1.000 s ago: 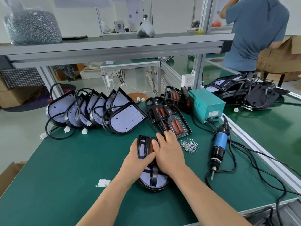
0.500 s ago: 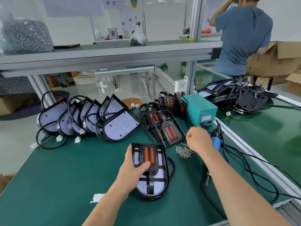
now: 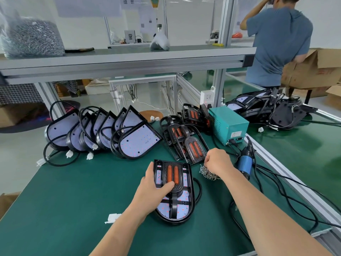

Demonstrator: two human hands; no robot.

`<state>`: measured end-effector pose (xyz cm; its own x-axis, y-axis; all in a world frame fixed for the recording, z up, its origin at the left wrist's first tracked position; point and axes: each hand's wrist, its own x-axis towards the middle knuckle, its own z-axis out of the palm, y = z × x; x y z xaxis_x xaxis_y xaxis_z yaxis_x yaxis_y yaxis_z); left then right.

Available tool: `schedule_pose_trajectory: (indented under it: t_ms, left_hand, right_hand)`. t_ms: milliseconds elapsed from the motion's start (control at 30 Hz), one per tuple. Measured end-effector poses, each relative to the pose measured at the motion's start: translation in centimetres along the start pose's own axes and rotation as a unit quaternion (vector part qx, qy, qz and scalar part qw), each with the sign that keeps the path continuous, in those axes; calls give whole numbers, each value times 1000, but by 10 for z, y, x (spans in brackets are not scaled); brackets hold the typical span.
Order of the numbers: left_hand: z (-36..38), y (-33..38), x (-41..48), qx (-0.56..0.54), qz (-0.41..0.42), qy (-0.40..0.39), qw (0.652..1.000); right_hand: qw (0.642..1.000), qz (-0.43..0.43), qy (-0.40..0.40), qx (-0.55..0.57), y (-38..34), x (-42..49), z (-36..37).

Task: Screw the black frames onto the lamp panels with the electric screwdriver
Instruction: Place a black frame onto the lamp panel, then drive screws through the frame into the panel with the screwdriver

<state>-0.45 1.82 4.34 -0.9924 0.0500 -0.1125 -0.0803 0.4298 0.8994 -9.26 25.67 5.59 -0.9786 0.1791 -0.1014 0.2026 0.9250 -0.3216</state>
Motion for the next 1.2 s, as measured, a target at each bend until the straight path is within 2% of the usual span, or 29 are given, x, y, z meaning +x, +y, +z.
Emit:
schedule_pose_trajectory:
  t_ms: [133,300,467,800,900,967,1067,1200]
  left_hand:
    - [-1,5,-3,80,20,28,996]
    - [3,18,-2,204,27,139,969]
    - [12,27,-1,200,74,192,958]
    - [16,32,-6,207,109,201,951]
    - [12,35,-7,167,150,213,951]
    - [12,43,-8,119,174,197,958]
    - [21,57,-7,108,182,150,966]
    - [27,65,-5,132,180,159,962]
  right_hand:
    - [1000,-19,-19,4,4,0,1]
    - [998,-31,-3,46,15,0,2]
    - [998,-46,4,46,17,-4,-4]
    - [997,-43,-52,-25,3,-9,-7]
    - [996,-73,19,44,5,-16,-20]
    - [983,-121,60,127,-5,-28,-30]
    - [958,-188,31,214,-31,-53,-39]
    - [935,-193,7,297,-45,-71,-36]
